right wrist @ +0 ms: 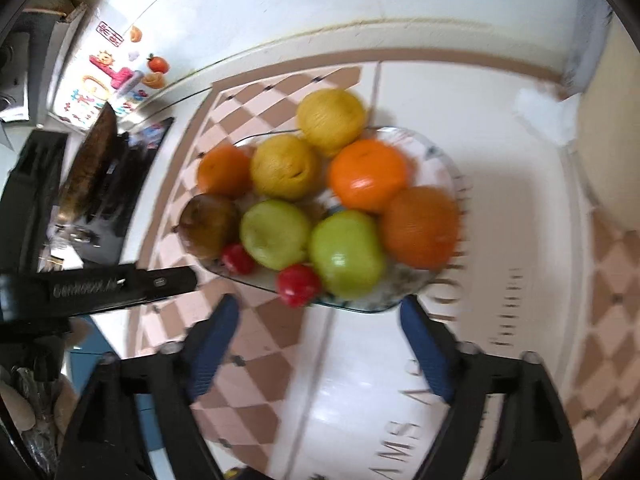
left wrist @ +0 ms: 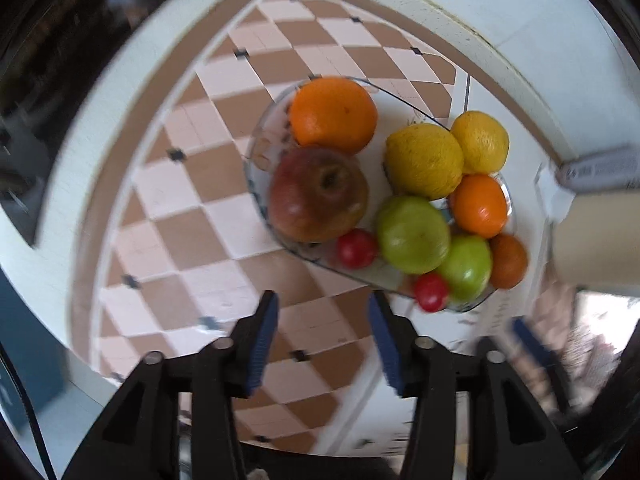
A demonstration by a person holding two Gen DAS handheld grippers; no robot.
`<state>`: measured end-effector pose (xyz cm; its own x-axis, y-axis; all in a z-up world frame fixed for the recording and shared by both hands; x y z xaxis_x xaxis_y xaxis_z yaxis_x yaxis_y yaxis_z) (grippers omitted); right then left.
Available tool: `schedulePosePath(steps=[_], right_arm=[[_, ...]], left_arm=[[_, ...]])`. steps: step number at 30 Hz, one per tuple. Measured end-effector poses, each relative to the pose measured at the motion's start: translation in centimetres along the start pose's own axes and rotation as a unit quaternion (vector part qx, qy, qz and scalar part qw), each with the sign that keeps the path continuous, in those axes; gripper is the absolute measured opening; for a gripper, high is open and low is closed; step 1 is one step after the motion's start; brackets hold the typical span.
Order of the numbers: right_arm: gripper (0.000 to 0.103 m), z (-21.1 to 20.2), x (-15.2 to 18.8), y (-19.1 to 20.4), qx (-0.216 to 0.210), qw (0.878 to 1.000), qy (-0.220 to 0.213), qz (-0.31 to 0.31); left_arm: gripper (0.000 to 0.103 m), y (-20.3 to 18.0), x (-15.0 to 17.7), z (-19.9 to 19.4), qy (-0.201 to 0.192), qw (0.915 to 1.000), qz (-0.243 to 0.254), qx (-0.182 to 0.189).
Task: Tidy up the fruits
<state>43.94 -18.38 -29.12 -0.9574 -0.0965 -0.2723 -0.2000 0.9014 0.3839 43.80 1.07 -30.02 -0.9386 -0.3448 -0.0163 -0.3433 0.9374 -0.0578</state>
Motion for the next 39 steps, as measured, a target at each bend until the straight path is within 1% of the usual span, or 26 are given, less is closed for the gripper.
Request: schedulePosePath(steps=[2,4,6,7,8,10,15,20,25,34,39], right_arm=[[0.089,-1.1,0.2,0.0,0.026,1.0,-0.003,-0.007],[0.095,-2.1,0.4,0.0,0.046,0.999,-0.013,-0.012],[0.097,-3.0,0.7,0.0,0.066,0.997,-0.023,-0.014],[0.097,-3.4,0.9,0.1,0.073,0.997,-0.028,-0.013],[0.097,-3.9,1.2,0.2,0.081,0.996,-0.033,-0.009],[0.097,-4.9,1.7,0.4,0.09,0.995,-0.043,-0.003],[0.097,-7.2,3.4,2.1,0.105,0.992,-0.074,0.016],[0.098,-10.2,6.3,4.4,0.121,0.986,-0.11,0.029],[0.098,-13.4,10.1,7.7,0.138,0.98,-0.14,0.027],[0.098,-20.0,18.4,14.4,0.145,0.97,-0.194,0.027],[0.098,-23.7,22.3,17.1,0.145,0.965,-0.216,0.025]], left_arm=[[0.076,0.1,0.6,-1.0,-0.029,0.9988,0.024,-0.032],[0.086,0.1,1.1,-1.8,-0.051,0.9964,0.042,-0.053],[0.088,0.2,1.7,-2.7,-0.071,0.9934,0.055,-0.071],[0.098,0.4,2.0,-3.2,-0.082,0.9917,0.059,-0.08],[0.101,0.5,2.3,-3.6,-0.093,0.99,0.065,-0.083],[0.102,0.6,3.1,-4.7,-0.118,0.9864,0.074,-0.088],[0.102,0.9,4.8,-7.0,-0.147,0.9813,0.1,-0.076],[0.102,2.1,7.8,-9.6,-0.179,0.9733,0.124,-0.07],[0.102,3.8,10.9,-12.2,-0.21,0.9651,0.145,-0.058],[0.102,7.5,17.3,-18.0,-0.27,0.948,0.167,-0.026],[0.102,9.2,21.1,-21.1,-0.302,0.9369,0.176,-0.018]])
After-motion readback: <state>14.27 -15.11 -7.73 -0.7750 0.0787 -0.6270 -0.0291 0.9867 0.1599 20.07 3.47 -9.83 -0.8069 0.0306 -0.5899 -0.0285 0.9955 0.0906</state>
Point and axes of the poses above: each gripper's, at about its wrist camera, not at the fingertips, and z roughly the way its jaws point, y to its left, x to its underside, the point moved 1 cm from there along z, roughly the way its jaws point, and after that the axes turned 6 degrees about -x, right-handed, at the moved point
